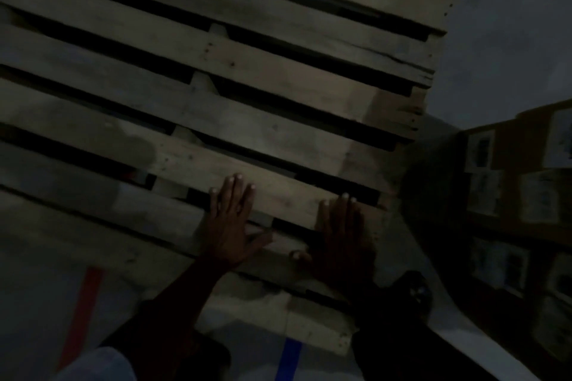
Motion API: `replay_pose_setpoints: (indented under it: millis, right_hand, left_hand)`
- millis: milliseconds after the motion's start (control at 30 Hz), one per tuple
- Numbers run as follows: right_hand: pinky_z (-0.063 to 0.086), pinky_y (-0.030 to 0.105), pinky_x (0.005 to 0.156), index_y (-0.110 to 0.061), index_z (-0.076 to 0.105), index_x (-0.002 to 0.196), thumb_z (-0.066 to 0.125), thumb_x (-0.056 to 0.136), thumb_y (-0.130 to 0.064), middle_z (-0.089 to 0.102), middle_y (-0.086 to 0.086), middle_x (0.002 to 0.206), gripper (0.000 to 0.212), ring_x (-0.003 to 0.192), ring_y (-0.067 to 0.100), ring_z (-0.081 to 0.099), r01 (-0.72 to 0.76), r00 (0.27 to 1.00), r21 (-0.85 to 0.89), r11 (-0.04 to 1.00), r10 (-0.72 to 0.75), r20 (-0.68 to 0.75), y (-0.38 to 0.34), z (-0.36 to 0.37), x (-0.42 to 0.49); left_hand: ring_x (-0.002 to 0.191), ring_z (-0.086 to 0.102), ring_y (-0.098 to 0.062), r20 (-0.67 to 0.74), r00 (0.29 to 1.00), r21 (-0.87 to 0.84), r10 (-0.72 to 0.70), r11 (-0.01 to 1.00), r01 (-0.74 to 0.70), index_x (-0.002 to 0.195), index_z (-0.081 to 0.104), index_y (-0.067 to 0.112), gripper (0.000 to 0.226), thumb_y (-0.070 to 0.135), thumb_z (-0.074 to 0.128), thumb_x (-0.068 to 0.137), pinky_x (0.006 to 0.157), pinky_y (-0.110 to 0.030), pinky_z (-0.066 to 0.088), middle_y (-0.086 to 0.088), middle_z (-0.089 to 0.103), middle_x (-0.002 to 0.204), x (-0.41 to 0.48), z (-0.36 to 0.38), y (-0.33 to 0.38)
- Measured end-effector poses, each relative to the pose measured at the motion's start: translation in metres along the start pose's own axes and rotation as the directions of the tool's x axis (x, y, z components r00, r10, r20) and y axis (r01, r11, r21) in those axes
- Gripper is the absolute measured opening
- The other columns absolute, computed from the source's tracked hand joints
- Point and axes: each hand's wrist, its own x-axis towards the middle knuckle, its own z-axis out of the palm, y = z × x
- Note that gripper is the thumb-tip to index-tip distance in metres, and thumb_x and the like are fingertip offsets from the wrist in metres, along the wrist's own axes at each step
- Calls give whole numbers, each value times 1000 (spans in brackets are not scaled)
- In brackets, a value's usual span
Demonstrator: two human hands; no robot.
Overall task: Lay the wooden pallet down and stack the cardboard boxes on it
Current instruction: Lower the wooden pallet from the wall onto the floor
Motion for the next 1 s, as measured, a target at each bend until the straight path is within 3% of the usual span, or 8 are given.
replay_pose_setpoints:
  millis: [200,400,567,633,733,833,933,1000]
  right_hand:
    - [8,65,120,-3,21,157,49,78,-85,0,33,163,117,151,50,-3,52,998,-54,997,-54,-22,5,14,9]
    - [-2,66,116,-1,16,158,46,49,-103,-9,36,160,152,147,56,-11,35,963,-57,998,-18,268,10,9,18]
    - [-1,62,116,3,22,155,23,54,-105,5,42,156,148,146,57,0,-37,952,-98,995,65,300,1,11,21]
    - [-11,57,117,3,21,155,37,48,-103,3,42,157,151,148,53,-10,-16,959,-97,995,43,280,3,13,23]
    - [-8,60,117,3,20,154,58,48,-91,3,42,156,148,148,50,-18,-31,951,-115,993,64,303,1,14,20]
    - [15,72,112,0,8,156,43,61,-97,0,44,156,140,144,62,-2,29,937,-174,984,34,347,5,2,23]
    - [7,58,120,-16,-23,155,42,49,-98,-33,29,154,149,143,51,-26,93,855,-185,978,17,519,16,-34,27]
    - [7,48,123,-23,-13,159,34,54,-93,-27,24,160,134,150,42,-20,96,836,-187,978,23,548,15,-61,28]
  left_hand:
    - [157,12,-33,-134,988,37,72,997,-68,159,29,22,111,90,52,76,122,-61,17,-14,17,169,-8,27,-27]
    - [157,6,-33,-19,997,36,79,996,-78,162,22,22,122,98,44,68,121,-60,20,-15,9,170,-9,12,-33]
    - [156,4,-40,102,985,127,141,980,-153,163,4,19,149,96,57,48,123,-63,10,-21,0,169,-3,13,-44]
    - [156,2,-40,62,986,128,154,979,-160,163,3,20,154,90,70,43,123,-63,3,-19,-1,169,-2,18,-44]
    - [154,18,-41,39,994,186,104,976,-109,162,14,18,163,103,56,30,121,-60,15,-22,14,167,-2,17,-39]
    - [156,3,-40,74,990,146,120,981,-130,161,-4,22,152,94,65,46,122,-57,10,-21,-9,168,-1,15,-40]
    - [156,14,-35,80,992,54,97,993,-101,161,11,24,116,68,71,71,120,-56,19,-14,-16,168,0,-8,-32]
    - [158,4,-31,204,979,-56,20,998,-9,163,9,23,105,66,63,83,124,-50,10,-10,-10,170,1,-32,-19]
